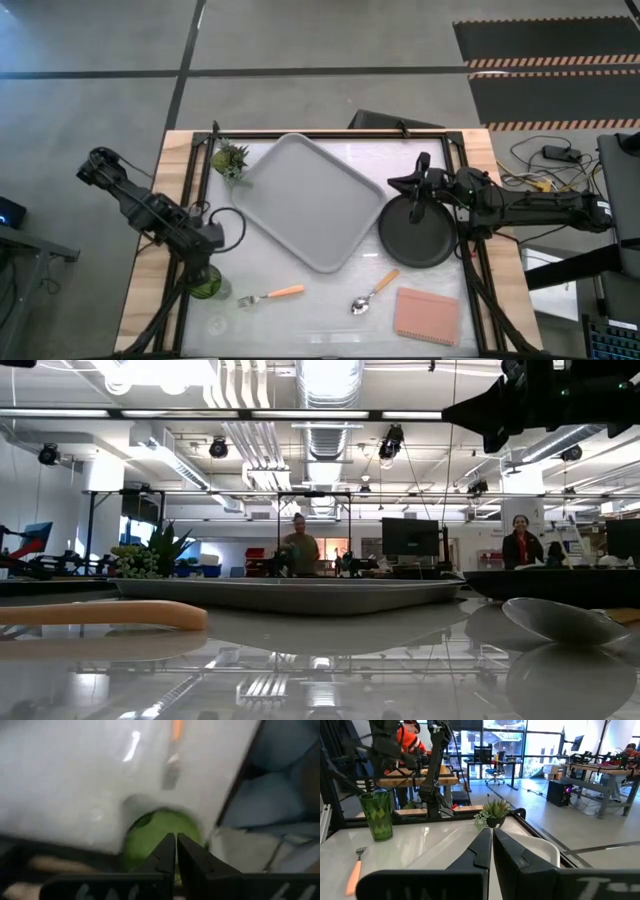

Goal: Pick and place plate/cup/fork/spoon on tray
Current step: Put the green glass on the gray tray

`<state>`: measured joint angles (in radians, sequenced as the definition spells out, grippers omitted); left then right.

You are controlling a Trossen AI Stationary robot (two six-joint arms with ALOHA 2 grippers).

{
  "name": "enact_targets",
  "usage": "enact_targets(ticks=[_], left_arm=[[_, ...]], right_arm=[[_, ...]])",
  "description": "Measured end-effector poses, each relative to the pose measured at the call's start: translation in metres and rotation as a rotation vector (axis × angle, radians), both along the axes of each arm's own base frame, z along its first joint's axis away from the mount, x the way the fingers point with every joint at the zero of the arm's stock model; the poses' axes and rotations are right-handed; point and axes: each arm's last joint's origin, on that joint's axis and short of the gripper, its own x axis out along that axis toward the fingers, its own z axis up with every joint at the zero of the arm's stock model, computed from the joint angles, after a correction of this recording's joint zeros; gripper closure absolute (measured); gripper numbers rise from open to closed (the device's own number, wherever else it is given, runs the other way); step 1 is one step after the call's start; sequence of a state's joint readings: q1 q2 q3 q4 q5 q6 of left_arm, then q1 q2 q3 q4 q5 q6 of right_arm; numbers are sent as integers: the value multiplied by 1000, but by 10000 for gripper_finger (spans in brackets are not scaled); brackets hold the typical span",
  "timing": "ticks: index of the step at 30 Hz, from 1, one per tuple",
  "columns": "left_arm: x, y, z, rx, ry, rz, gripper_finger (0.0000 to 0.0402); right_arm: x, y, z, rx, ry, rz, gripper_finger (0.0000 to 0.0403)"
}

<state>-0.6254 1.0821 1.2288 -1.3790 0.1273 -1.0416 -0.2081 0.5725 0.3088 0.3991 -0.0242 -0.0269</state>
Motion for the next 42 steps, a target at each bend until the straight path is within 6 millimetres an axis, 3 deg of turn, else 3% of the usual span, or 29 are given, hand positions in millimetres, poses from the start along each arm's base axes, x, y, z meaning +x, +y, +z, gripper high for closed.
enact_targets(ticks=[10, 16, 21, 25, 42], left_arm=[[-8, 4, -14, 8, 99, -14, 392], [-9, 2, -14, 4, 105, -11, 329], [-8, -2, -27, 72, 124, -43, 268], [-8, -3, -36, 101, 152, -54, 241], [-4, -5, -52, 147, 110, -114, 235]], right_arm=[[0, 0, 0, 0, -2, 0, 394], [0, 0, 0, -1, -1, 0, 394], [0, 0, 0, -1, 0, 0, 394], [0, 0, 0, -4, 1, 0, 394], [0, 0, 0, -24, 5, -1, 394]])
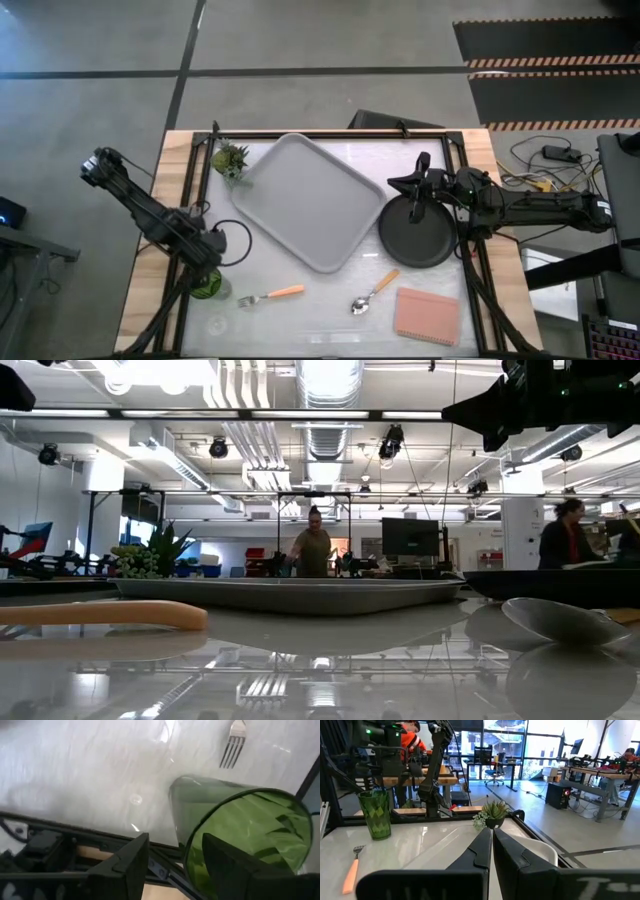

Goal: Pick and place plate/cup/fork/spoon on tray
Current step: Put the green glass on the gray tray

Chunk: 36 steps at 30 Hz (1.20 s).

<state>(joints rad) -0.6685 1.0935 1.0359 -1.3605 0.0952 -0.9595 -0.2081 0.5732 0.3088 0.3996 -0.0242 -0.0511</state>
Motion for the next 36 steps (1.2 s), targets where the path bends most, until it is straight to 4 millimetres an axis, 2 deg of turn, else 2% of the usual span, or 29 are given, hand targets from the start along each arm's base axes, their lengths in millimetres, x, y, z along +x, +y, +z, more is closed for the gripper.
enact_targets(ticks=[3, 6, 9, 13, 15, 20, 25, 31, 36], left_arm=[[0, 0, -7, 11, 9, -40, 236], [0, -1, -8, 0, 13, -97, 254], [0, -1, -9, -1, 12, -123, 296], [0, -1, -9, -5, 17, -109, 371], [0, -1, -8, -17, 27, -90, 393], [0, -2, -4, -39, 31, -57, 399], [3, -4, 13, -88, -3, 13, 400], [6, -3, 33, -118, -49, 190, 401], [14, 7, 43, -69, -142, 398, 401]], right_arm=[[0, 0, 0, -2, 0, 0, 394], [0, 0, 0, -2, -1, 0, 394], [0, 0, 0, -2, -1, 0, 394], [0, 0, 0, -2, -1, 0, 394], [0, 0, 0, -2, -1, 0, 394], [0, 0, 0, -2, -1, 0, 394], [0, 0, 0, -6, -2, 0, 394], [0, 0, 0, -7, -2, 0, 394], [0, 0, 1, -7, -4, 0, 394]])
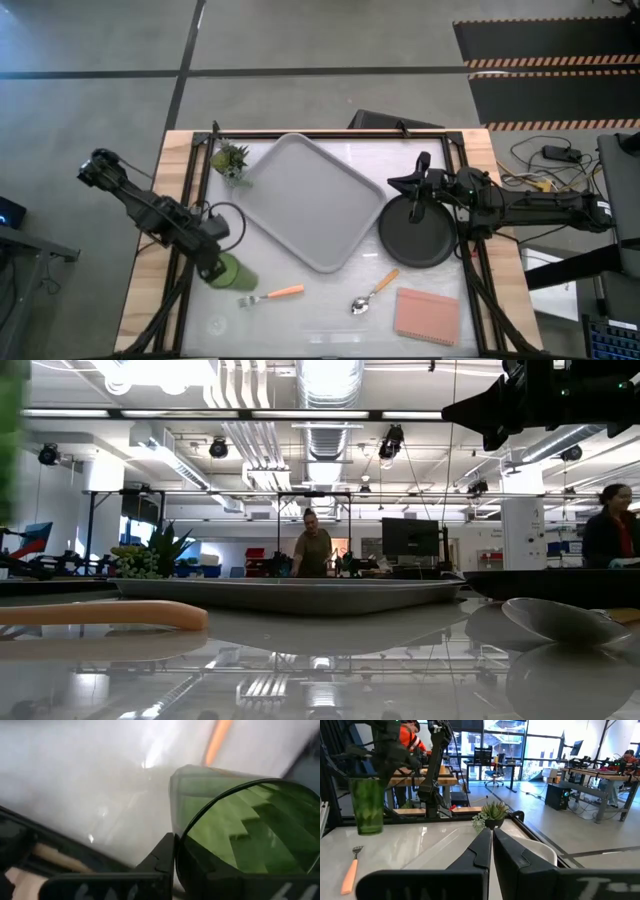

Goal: Pick and place plate/cup/fork/spoon on tray
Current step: Put the green glass on the gray tray

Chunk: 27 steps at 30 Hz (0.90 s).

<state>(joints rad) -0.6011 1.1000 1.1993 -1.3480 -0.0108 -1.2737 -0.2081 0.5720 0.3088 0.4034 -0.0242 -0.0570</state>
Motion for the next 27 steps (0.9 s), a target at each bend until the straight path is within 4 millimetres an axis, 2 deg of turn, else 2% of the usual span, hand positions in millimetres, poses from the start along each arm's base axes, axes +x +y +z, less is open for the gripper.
enact_targets(ticks=[6, 10, 20, 23, 27], left_arm=[[14, 22, 2, 55, -41, 185, 401], [32, 37, -2, 102, -20, 209, 401], [99, 83, 18, 226, -30, 75, 401], [109, 99, 22, 255, -17, 45, 401], [112, 118, 22, 276, 17, 39, 401]], right_arm=[[0, 0, 4, -9, -42, 0, 394], [0, 0, 7, -6, -48, 0, 394], [11, -2, 25, 4, 52, 0, 394], [13, -3, 25, 17, 97, 0, 394], [13, -3, 23, 37, 116, -1, 394]])
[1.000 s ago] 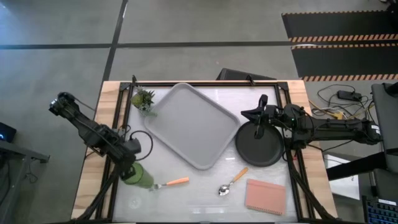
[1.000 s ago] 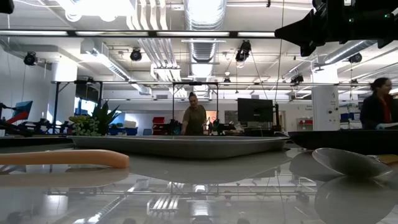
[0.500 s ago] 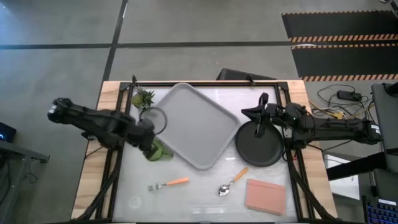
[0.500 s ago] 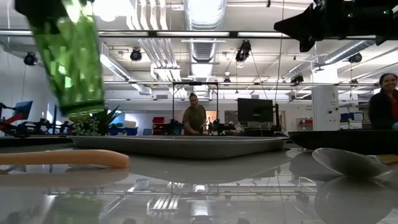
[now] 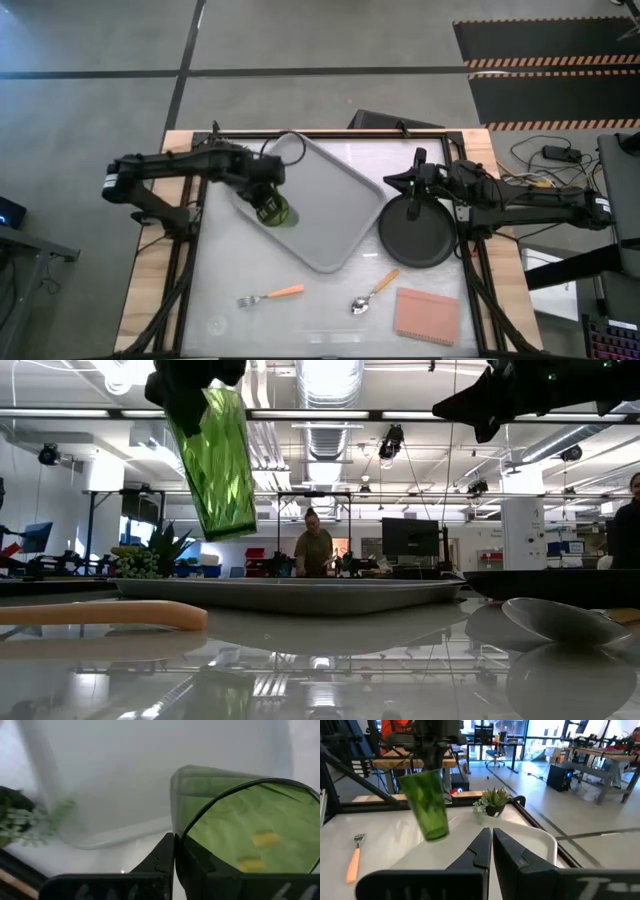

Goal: Pick and place plate/cup/fork/spoon on tray
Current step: Put the green glass on the gray tray

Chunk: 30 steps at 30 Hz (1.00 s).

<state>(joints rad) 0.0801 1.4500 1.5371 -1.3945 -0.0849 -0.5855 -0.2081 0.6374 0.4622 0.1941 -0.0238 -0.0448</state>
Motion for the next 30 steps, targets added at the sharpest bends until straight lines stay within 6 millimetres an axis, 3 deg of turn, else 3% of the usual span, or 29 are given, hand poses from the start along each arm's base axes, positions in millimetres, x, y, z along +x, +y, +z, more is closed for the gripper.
enact_targets(ticks=[16, 30], left_arm=[[-22, 75, -5, 30, 75, 115, 402], [-27, 81, -44, -60, 206, 91, 401]], right_arm=[[0, 0, -2, 20, 18, -4, 394], [0, 0, -3, 14, 33, -3, 394]])
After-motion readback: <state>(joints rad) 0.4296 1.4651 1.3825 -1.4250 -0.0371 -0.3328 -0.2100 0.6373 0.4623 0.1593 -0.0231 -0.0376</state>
